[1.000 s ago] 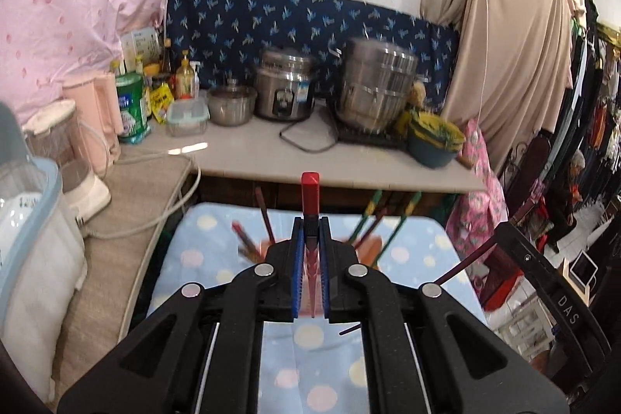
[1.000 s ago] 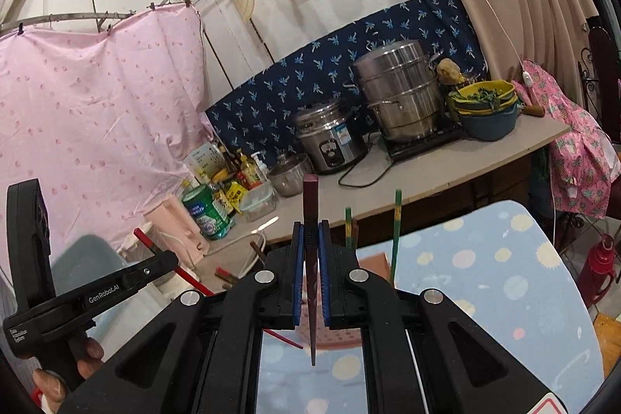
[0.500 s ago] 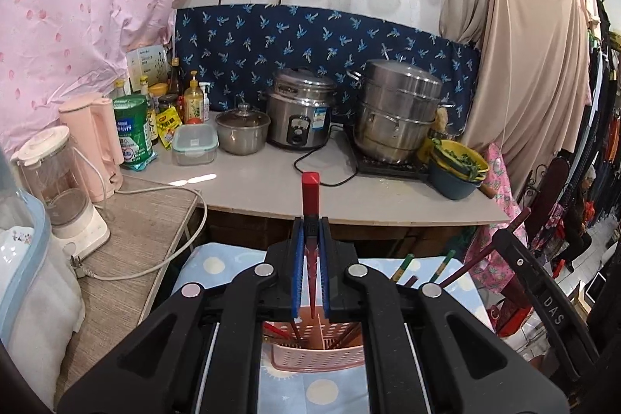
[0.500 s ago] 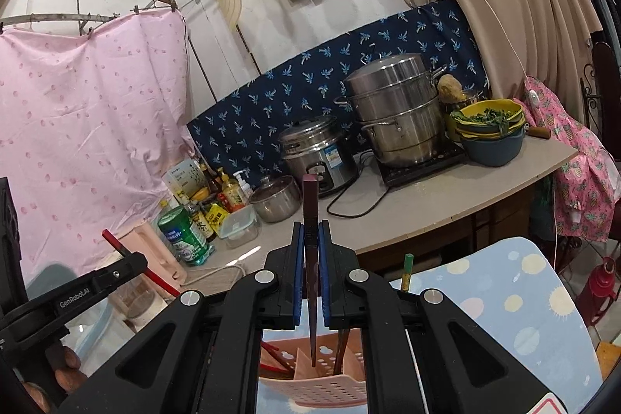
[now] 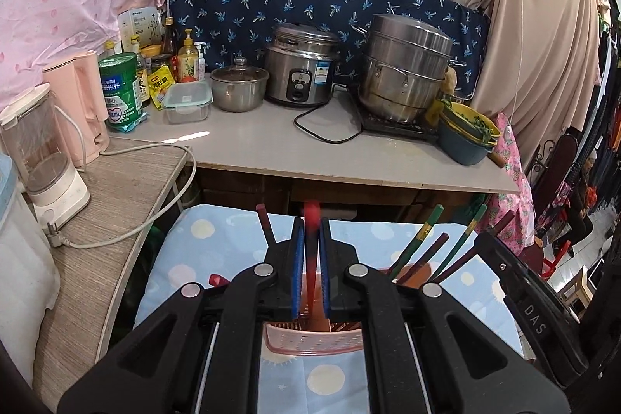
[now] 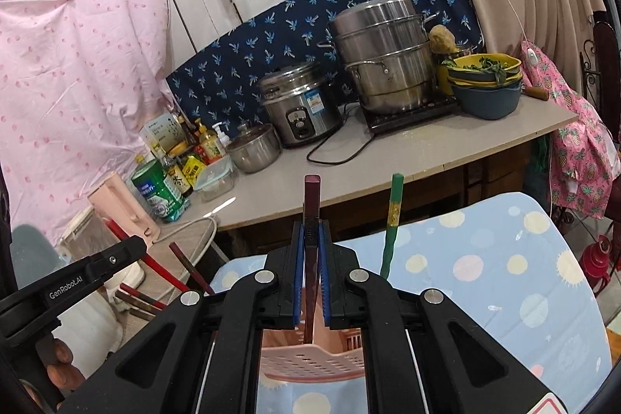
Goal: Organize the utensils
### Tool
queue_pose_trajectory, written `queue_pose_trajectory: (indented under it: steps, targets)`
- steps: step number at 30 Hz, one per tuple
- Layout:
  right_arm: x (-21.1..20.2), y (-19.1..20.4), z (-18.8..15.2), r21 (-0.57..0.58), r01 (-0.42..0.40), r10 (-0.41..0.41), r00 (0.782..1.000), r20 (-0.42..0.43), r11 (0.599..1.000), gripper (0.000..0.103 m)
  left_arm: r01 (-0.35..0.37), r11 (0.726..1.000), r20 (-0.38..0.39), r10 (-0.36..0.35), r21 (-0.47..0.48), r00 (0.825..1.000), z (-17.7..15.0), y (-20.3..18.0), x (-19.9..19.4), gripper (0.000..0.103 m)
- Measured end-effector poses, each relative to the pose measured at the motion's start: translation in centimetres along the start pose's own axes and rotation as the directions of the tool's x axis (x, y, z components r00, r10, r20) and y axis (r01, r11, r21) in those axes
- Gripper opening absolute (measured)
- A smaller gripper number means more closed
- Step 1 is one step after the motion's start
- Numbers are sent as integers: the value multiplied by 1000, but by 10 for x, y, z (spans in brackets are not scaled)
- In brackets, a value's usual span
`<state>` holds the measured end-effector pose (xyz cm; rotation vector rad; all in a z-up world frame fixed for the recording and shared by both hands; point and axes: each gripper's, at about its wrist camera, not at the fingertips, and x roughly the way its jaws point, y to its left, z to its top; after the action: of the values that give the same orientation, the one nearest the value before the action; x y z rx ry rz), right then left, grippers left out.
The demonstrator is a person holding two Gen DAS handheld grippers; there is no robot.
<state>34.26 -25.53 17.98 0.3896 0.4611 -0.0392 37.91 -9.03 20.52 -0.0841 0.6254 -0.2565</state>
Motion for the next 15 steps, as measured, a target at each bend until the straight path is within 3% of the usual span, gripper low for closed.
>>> queue_pose_trajectory:
  steps: [3, 5, 7, 12, 15]
  targets:
    - [-3, -1, -3, -2, 11, -11, 1000, 4, 1000, 13, -6, 1000, 2, 6, 7, 1000, -4, 0, -1, 9]
    - [-7, -1, -4, -4, 13, -13, 1000, 9, 1000, 18, -20, 1000, 3, 20, 11, 1000, -7, 0, -2, 16]
    - [-12, 0, -4, -7, 16, -16, 1000, 18, 1000, 27, -22, 1000, 6, 22, 6, 1000, -9, 1, -5, 33]
    - [-29, 6, -9, -30, 16, -14, 999, 35, 999, 37, -39, 999, 24, 38, 21, 999, -17, -1, -17, 38]
    - [-40, 12, -15, -61, 20, -18, 999, 35, 998, 41, -59, 998, 38, 58, 32, 998, -23, -2, -27, 51]
